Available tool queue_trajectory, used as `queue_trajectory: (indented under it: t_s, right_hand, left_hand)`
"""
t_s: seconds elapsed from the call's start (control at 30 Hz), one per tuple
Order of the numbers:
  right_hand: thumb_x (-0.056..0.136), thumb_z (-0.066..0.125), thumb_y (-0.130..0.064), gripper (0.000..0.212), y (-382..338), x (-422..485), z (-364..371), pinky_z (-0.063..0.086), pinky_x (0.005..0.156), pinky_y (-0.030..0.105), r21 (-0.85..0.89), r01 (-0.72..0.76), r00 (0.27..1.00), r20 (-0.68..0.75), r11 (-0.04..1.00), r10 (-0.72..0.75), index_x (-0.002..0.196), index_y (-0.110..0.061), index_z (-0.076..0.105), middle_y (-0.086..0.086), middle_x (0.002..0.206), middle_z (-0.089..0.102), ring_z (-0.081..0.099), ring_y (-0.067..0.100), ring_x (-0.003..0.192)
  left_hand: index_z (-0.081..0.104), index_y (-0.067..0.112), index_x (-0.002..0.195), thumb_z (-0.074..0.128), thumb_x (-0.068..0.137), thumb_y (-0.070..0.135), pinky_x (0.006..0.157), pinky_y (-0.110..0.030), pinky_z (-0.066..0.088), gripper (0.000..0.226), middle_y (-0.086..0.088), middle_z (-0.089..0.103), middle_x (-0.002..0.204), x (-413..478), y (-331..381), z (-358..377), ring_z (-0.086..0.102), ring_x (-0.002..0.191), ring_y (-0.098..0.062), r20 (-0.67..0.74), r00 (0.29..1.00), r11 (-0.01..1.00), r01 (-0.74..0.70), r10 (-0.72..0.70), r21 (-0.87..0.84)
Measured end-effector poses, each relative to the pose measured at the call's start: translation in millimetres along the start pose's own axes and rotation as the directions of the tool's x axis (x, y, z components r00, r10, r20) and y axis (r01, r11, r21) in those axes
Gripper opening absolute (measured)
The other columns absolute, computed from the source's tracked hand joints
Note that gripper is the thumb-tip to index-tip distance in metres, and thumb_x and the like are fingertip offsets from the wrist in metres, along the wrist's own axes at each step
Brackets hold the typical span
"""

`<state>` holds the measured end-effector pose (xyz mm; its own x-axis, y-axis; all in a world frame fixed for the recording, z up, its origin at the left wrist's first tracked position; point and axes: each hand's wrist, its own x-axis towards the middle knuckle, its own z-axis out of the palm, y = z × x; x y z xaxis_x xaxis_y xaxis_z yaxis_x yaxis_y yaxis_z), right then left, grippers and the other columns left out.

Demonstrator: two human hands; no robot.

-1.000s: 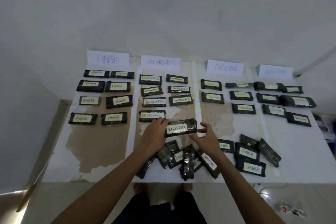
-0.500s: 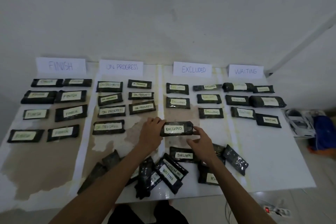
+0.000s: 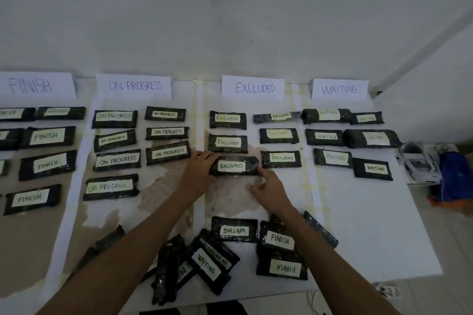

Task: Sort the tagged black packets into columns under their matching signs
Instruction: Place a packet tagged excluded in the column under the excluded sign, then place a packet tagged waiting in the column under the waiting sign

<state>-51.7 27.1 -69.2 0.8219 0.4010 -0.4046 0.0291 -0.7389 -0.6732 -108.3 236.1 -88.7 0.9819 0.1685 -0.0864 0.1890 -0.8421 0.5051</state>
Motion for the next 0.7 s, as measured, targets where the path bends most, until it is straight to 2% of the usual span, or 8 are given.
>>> queue_trajectory:
  t_s: [0.13, 0.27, 0.37, 0.47, 0.57, 0.63, 0.7]
  right_hand:
    - [0.085, 0.065, -0.021, 0.063, 6.2, 4.4, 1.3, 0.048, 0.092, 0.035, -0.029, 0.019, 1.000, 0.003, 0.999, -0.019, 0.141, -0.012, 0.037, 0.010, 0.130, 0.045, 0.059, 0.026, 0.095]
    - [0.085, 0.065, -0.022, 0.067, 8.5, -3.4, 0.2, 0.046, 0.097, 0.041, -0.066, 0.037, 0.999, 0.015, 0.997, -0.036, 0.142, -0.013, 0.033, 0.010, 0.137, 0.037, 0.053, 0.028, 0.112]
    - [0.082, 0.066, -0.024, 0.062, 7.6, -23.6, 0.9, 0.045, 0.098, 0.042, -0.178, 0.144, 0.989, 0.010, 0.973, -0.145, 0.138, -0.014, 0.040, 0.010, 0.132, 0.039, 0.047, 0.027, 0.115]
    - [0.078, 0.070, -0.028, 0.061, 7.7, -49.3, 6.0, 0.042, 0.099, 0.040, -0.303, 0.294, 0.952, 0.176, 0.906, -0.250, 0.134, -0.018, 0.046, 0.008, 0.129, 0.044, 0.044, 0.024, 0.114]
    - [0.075, 0.072, -0.030, 0.064, 11.6, -64.3, 19.0, 0.042, 0.094, 0.041, -0.460, 0.440, 0.889, 0.348, 0.771, -0.299, 0.133, -0.019, 0.048, 0.008, 0.128, 0.047, 0.045, 0.026, 0.112]
    - [0.074, 0.073, -0.027, 0.064, 12.3, -67.9, 28.9, 0.042, 0.090, 0.041, -0.533, 0.476, 0.871, 0.398, 0.699, -0.290, 0.132, -0.018, 0.047, 0.009, 0.127, 0.048, 0.045, 0.029, 0.111]
    - [0.074, 0.072, -0.022, 0.064, 10.7, -68.9, 35.8, 0.042, 0.089, 0.042, -0.573, 0.471, 0.876, 0.395, 0.671, -0.278, 0.132, -0.015, 0.046, 0.011, 0.126, 0.047, 0.045, 0.031, 0.111]
  left_hand:
    - [0.046, 0.007, 0.133, 0.076, 0.069, 0.005, 0.101, -0.044, 0.036, 0.071, -0.012, 0.051, 0.130, 1.1, -3.2, 0.0, 0.038, 0.118, -0.032, 0.029, 1.000, 0.999, 0.007, -0.005, -0.048]
    - [0.046, 0.007, 0.133, 0.074, 0.069, 0.001, 0.102, -0.047, 0.037, 0.070, -0.014, 0.048, 0.134, -5.6, -0.3, -4.7, 0.039, 0.122, -0.035, 0.022, 0.999, 0.999, -0.042, 0.042, 0.019]
    - [0.051, 0.006, 0.130, 0.068, 0.070, -0.007, 0.100, -0.051, 0.040, 0.064, -0.018, 0.049, 0.132, -21.6, 3.8, -5.6, 0.042, 0.120, -0.038, -0.041, 0.997, 0.996, -0.062, 0.065, 0.061]
    - [0.052, 0.006, 0.127, 0.066, 0.071, -0.001, 0.102, -0.050, 0.037, 0.058, -0.016, 0.048, 0.132, -49.9, 16.5, -5.1, 0.040, 0.121, -0.037, -0.061, 0.998, 1.000, -0.030, 0.031, 0.006]
    - [0.057, 0.006, 0.122, 0.064, 0.073, 0.002, 0.100, -0.045, 0.039, 0.049, -0.014, 0.052, 0.127, -84.7, 25.9, 5.3, 0.043, 0.116, -0.032, -0.049, 0.999, 0.998, -0.016, 0.013, -0.056]
    - [0.057, 0.011, 0.121, 0.062, 0.076, 0.005, 0.098, -0.042, 0.040, 0.046, -0.010, 0.053, 0.125, -104.7, 27.5, 14.3, 0.044, 0.114, -0.029, -0.021, 1.000, 0.996, 0.010, -0.012, -0.086]
    - [0.056, 0.013, 0.121, 0.061, 0.076, 0.007, 0.096, -0.041, 0.041, 0.045, -0.008, 0.053, 0.122, -119.9, 27.8, 21.1, 0.044, 0.113, -0.026, 0.002, 0.999, 0.991, 0.046, -0.046, -0.127]
